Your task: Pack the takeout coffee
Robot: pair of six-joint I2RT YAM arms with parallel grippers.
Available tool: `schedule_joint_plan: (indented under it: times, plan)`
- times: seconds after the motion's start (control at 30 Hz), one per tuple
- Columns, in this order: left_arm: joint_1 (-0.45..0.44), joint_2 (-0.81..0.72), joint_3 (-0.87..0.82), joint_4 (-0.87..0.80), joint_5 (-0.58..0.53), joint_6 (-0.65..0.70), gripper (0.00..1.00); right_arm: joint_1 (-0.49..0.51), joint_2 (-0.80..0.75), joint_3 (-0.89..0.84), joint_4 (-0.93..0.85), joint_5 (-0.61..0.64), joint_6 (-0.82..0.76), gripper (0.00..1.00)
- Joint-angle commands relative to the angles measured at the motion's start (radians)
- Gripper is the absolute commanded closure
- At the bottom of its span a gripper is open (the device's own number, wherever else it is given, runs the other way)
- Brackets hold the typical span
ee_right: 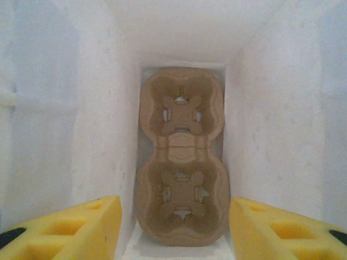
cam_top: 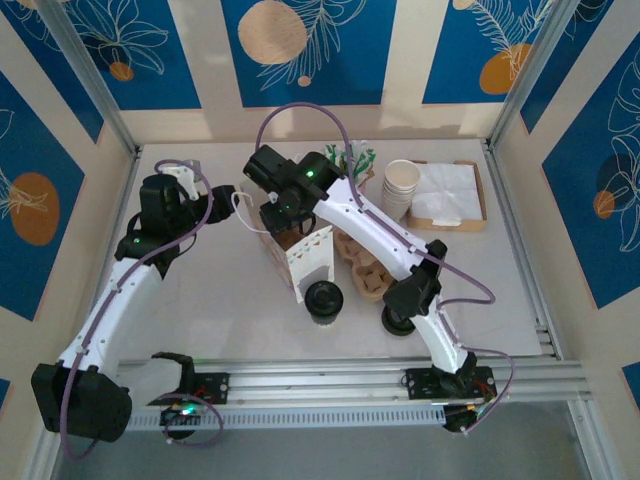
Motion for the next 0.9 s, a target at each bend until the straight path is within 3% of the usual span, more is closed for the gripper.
schedule_joint_plan:
  times: [0.0,0.43,0.87]
  plan:
    - [-0.011,0.003,0.0,-0.004,-0.015,0.011,0.26,0.013,-0.062,0.021,0.007,0.008,-0.009,0.44]
    - [-0.011,0.0,0.0,-0.005,-0.021,0.015,0.26,0.034,-0.138,0.009,0.064,0.067,-0.021,0.44]
    - [-0.012,0.003,0.0,-0.009,-0.026,0.017,0.26,0.012,-0.29,-0.113,0.245,0.139,-0.038,0.44]
